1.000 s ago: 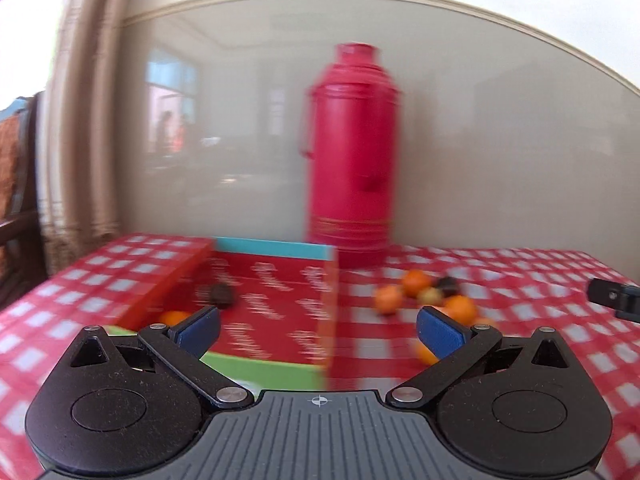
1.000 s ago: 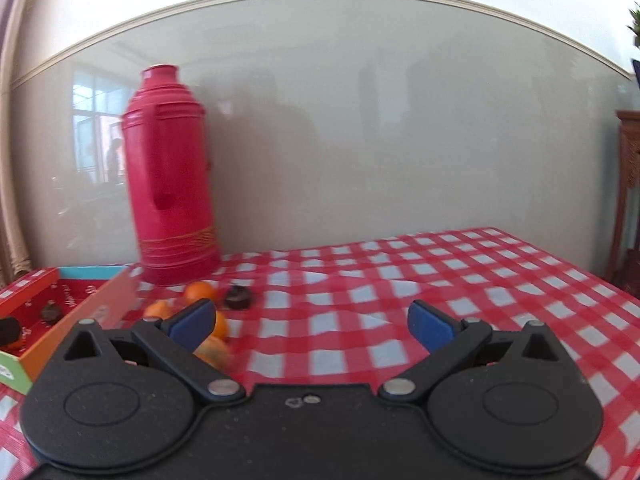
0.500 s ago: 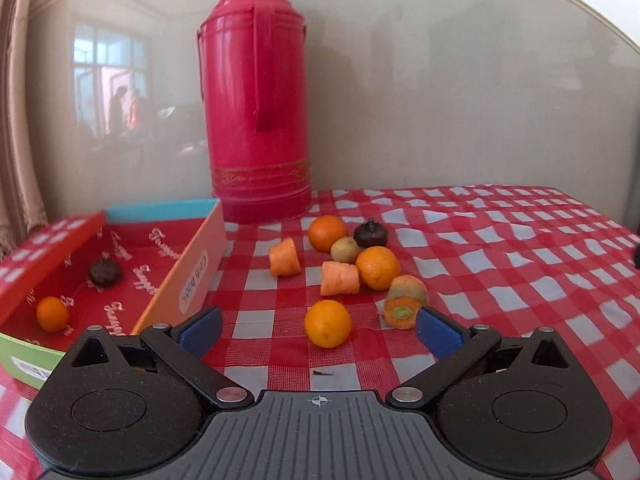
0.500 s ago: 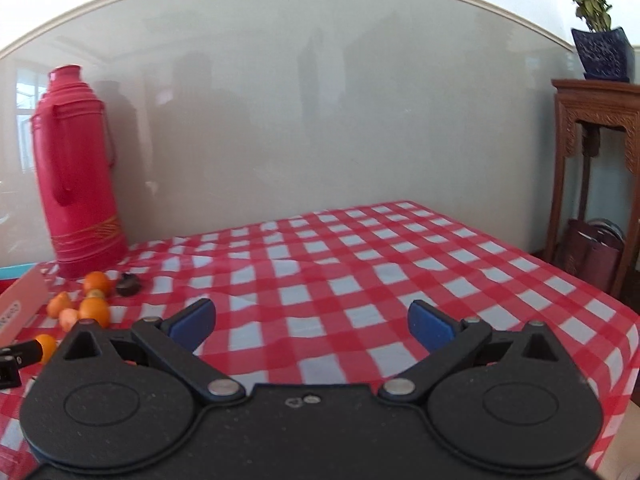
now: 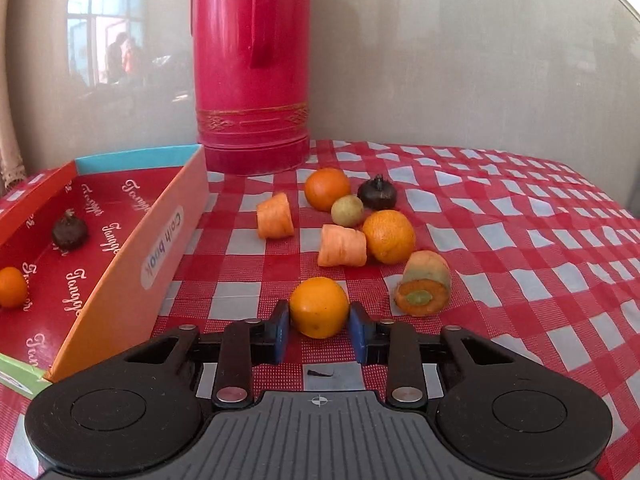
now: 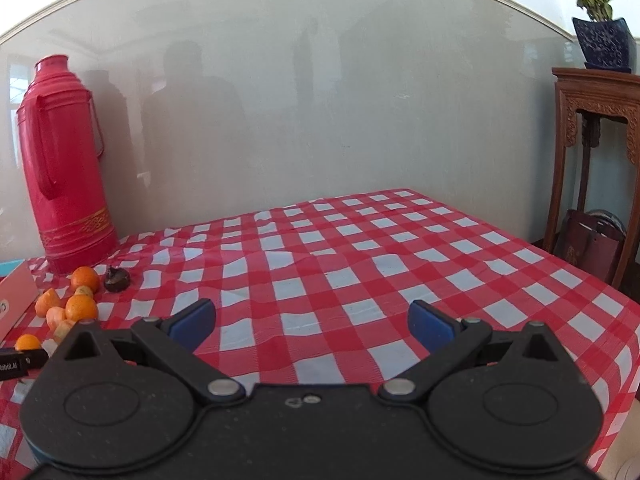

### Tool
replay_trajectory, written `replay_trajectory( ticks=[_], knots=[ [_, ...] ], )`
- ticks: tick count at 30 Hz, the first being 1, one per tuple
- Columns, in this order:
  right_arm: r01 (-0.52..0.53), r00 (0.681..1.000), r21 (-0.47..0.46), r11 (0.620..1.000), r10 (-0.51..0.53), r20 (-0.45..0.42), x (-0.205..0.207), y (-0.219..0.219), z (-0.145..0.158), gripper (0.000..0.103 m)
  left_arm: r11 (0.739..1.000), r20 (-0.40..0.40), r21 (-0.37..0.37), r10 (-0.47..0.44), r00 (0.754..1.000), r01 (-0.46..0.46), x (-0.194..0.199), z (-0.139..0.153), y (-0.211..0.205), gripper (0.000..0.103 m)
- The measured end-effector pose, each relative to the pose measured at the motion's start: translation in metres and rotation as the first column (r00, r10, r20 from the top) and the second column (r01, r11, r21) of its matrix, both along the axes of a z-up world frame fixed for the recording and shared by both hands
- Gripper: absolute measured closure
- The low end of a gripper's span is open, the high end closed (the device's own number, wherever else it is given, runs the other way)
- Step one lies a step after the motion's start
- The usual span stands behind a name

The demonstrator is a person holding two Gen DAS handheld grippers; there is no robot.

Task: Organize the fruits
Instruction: 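Reach the left gripper to another tangerine and close on it, then carry the tangerine into the box and open the left gripper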

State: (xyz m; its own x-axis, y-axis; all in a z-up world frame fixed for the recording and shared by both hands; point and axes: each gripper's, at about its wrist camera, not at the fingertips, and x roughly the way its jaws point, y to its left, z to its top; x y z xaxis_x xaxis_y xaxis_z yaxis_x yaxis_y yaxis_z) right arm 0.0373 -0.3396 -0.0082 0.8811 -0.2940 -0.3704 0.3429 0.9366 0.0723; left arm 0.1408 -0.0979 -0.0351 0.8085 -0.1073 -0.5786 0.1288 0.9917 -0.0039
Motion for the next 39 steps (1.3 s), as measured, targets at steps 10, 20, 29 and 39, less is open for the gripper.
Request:
replay_trajectory(
  ticks=[10, 20, 29, 39],
  knots=[
    [-0.025, 0.999, -0.016, 1.0, 0.025, -0.031, 0.007, 0.02, -0.001, 0.006, 1.0, 0.101, 0.007, -0.019, 0.995, 0.018, -0.03, 0.03, 0.02, 0.071],
    [-0.097, 0.994, -0.032, 0.995, 0.095, -0.047, 0.014, 0.062, -0.001, 0.006, 0.995, 0.183, 0.016, 0.098, 0.978, -0.103, -0.051, 0.054, 0.083, 0.071],
    [-0.173, 0.984, -0.072, 0.982, 0.169, -0.057, 0.015, 0.09, -0.001, 0.006, 0.975, 0.185, 0.02, 0.212, 0.96, -0.22, -0.048, 0.051, 0.127, 0.01],
    [-0.175, 0.984, -0.05, 0.983, 0.174, -0.037, 0.013, 0.095, 0.002, 0.006, 0.968, 0.254, 0.098, 0.198, 0.947, -0.229, -0.062, 0.056, 0.119, 0.0]
  ],
)
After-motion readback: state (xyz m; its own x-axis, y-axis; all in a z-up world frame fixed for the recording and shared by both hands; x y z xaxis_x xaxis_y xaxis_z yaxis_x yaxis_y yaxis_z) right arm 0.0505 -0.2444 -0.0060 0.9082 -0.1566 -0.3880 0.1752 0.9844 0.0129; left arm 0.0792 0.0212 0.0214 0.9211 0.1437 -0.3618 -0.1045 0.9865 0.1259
